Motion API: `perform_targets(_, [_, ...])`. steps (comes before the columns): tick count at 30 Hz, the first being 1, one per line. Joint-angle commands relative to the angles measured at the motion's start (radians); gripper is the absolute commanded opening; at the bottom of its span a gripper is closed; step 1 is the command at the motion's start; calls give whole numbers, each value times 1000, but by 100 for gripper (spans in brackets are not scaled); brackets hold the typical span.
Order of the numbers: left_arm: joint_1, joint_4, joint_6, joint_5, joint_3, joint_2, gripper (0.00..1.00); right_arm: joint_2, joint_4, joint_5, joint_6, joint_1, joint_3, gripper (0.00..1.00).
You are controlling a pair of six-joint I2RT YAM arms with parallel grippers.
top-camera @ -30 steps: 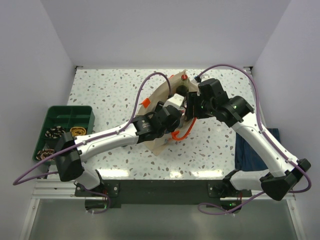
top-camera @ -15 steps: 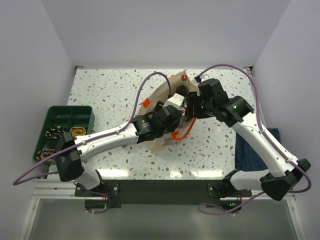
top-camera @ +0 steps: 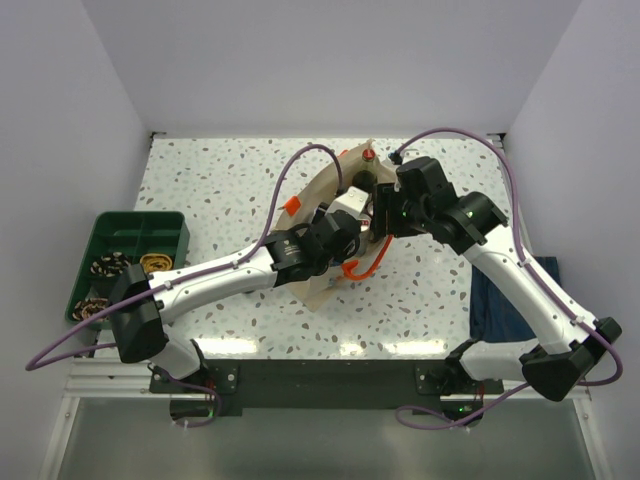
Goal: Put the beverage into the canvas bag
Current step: Place the drink in the canvas bag.
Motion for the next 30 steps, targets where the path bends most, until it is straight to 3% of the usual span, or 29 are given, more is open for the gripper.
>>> perform_targets(1, [-5,19,10,-3,35,-24,50,2,35,15,-9,-2,21,62])
perform_targets(30, [-5,18,8,-2,34,-23,49,-1,33,16,-9,-2,21,62])
